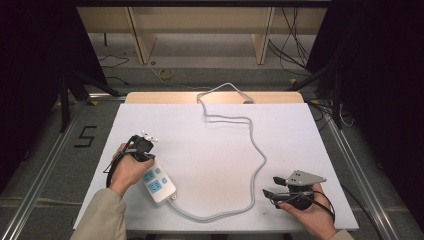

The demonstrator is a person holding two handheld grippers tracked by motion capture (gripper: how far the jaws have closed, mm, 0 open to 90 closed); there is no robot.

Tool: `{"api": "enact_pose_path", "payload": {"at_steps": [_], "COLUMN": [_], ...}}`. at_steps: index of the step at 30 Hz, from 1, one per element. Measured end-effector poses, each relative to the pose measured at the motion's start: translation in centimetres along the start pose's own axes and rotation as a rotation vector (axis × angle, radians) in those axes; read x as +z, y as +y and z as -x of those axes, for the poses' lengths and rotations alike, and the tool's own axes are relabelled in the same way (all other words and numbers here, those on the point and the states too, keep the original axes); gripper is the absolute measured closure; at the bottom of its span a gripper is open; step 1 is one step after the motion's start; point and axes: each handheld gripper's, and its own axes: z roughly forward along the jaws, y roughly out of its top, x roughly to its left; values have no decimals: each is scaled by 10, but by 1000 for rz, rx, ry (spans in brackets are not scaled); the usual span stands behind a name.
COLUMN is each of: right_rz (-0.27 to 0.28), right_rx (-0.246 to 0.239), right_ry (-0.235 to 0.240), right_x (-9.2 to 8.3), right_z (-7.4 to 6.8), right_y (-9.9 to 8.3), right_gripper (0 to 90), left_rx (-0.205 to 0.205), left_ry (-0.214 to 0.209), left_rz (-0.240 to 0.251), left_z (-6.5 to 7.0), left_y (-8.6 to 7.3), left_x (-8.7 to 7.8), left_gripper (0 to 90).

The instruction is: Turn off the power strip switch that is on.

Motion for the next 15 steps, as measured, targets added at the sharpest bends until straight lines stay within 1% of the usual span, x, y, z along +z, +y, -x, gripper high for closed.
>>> {"api": "enact_pose_path", "payload": {"at_steps": [3, 6, 8, 9, 10, 11, 13, 15], "right_rz": [-1, -1, 2, 3, 2, 2, 2, 4], "right_rx": [-1, -1, 0, -1, 0, 0, -2, -3], "right_ry": [1, 1, -1, 0, -1, -1, 1, 1], "right_x": [0, 0, 0, 0, 0, 0, 0, 0], "right_z": [0, 0, 0, 0, 0, 0, -1, -1], "right_y": [0, 0, 0, 0, 0, 0, 0, 0], "right_gripper": [386, 385, 385, 385, 385, 385, 384, 384], "left_rx": [0, 12, 1, -11, -10, -11, 6, 5], "left_ry": [4, 14, -8, -25, -34, -25, -1, -3], "left_rz": [-8, -13, -17, -17, -16, -14, -14, -16], "left_z": [1, 3, 3, 3, 4, 5, 7, 6], "left_y": [1, 1, 2, 1, 1, 2, 3, 3], "left_x": [0, 0, 0, 0, 0, 0, 1, 1], "left_gripper": [897, 897, 897, 897, 898, 897, 898, 898]}}
